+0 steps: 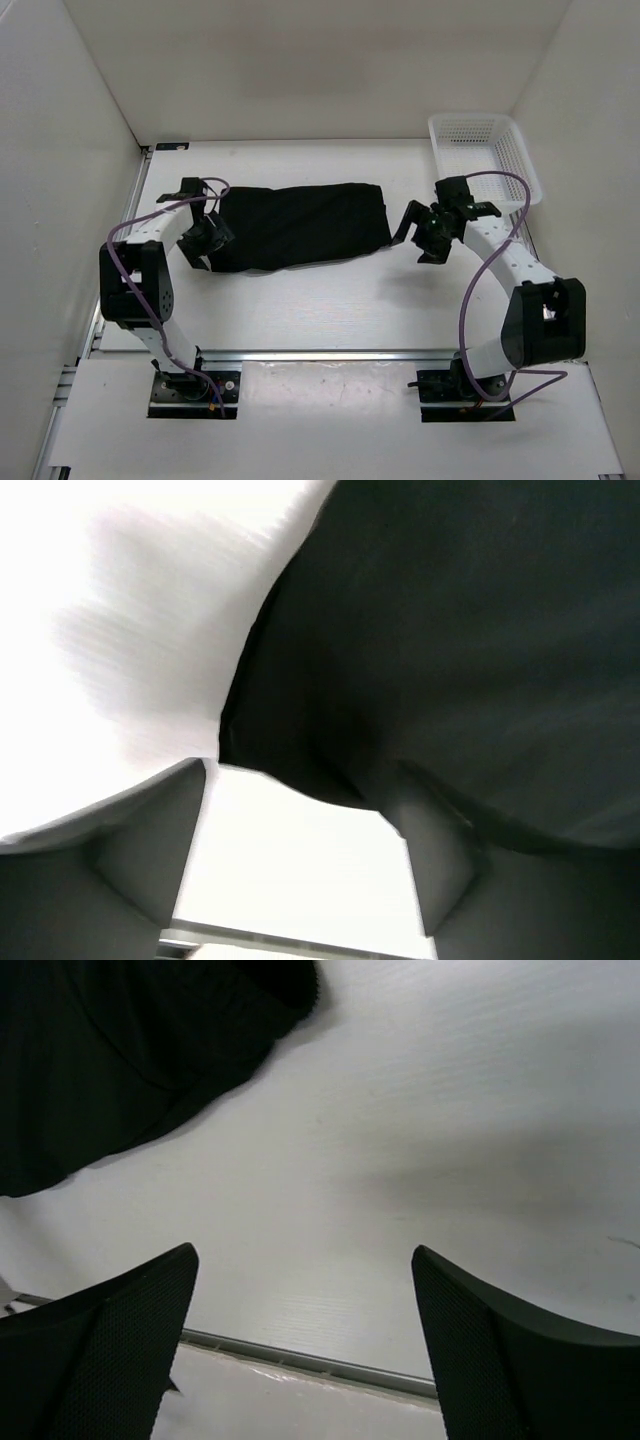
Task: Fold and stack the shorts
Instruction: Fold the shorts
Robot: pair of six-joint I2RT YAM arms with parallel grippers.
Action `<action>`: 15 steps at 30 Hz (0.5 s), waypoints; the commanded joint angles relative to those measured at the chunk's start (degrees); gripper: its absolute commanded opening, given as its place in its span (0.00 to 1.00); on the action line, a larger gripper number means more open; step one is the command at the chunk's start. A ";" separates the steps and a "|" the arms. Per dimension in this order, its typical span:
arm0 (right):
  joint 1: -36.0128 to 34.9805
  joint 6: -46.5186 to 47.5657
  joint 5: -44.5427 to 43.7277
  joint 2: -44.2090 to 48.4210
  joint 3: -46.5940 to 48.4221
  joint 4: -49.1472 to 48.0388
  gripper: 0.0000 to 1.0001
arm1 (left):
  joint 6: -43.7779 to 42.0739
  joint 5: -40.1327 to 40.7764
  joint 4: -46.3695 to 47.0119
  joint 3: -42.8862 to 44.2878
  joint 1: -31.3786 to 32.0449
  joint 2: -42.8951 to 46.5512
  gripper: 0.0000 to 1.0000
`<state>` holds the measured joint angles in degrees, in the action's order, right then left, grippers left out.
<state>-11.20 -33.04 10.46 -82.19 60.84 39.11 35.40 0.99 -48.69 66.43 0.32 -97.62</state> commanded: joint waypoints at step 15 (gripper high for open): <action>-0.22 -13.45 10.03 -23.53 10.35 -19.77 0.99 | -0.86 4.63 -10.20 12.67 -0.40 11.49 1.00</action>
<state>-11.22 -43.24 19.68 -104.38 68.03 23.24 34.96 3.77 -56.42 77.58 0.16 -88.55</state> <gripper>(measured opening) 0.992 0.998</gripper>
